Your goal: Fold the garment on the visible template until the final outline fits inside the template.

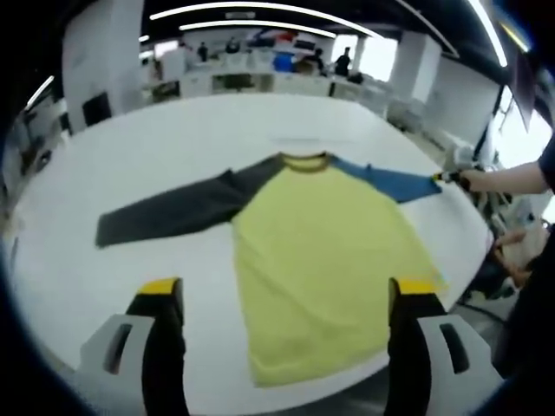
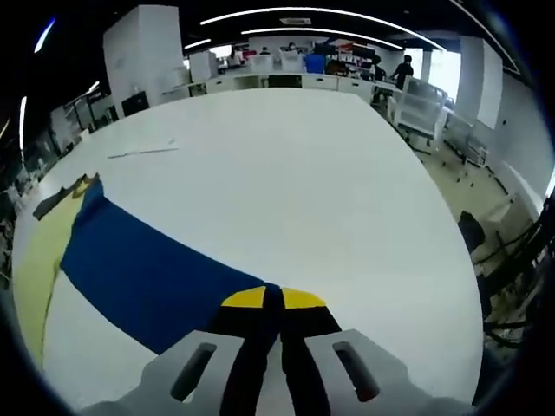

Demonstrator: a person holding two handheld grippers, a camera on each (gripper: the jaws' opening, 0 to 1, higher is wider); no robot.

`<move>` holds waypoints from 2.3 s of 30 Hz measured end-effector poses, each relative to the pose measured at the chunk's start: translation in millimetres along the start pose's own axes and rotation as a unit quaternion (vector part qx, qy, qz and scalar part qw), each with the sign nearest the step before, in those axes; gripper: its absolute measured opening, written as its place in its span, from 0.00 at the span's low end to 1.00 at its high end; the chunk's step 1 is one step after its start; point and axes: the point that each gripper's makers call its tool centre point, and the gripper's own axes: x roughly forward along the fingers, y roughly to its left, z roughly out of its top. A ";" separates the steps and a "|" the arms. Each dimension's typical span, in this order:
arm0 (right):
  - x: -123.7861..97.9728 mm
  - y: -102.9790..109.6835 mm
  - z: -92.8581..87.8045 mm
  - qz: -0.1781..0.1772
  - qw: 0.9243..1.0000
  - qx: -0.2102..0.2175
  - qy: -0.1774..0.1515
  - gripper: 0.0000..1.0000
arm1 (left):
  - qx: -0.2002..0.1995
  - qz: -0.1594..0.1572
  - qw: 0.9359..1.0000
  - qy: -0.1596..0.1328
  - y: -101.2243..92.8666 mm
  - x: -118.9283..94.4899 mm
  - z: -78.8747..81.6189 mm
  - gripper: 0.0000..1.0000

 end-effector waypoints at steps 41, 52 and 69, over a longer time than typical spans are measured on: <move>-121.1 41.7 73.7 -0.019 0.999 -0.042 -0.019 0.02 | 0.063 -0.014 0.996 -0.054 4.9 -39.7 13.1 0.89; -157.2 86.4 123.3 -0.006 0.995 -0.078 -0.058 0.02 | 0.087 -0.031 0.993 -0.075 6.5 -57.3 17.9 0.89; -189.6 208.7 206.6 0.089 0.978 -0.160 -0.104 0.02 | 0.061 -0.027 0.993 -0.095 30.8 -81.5 7.7 0.86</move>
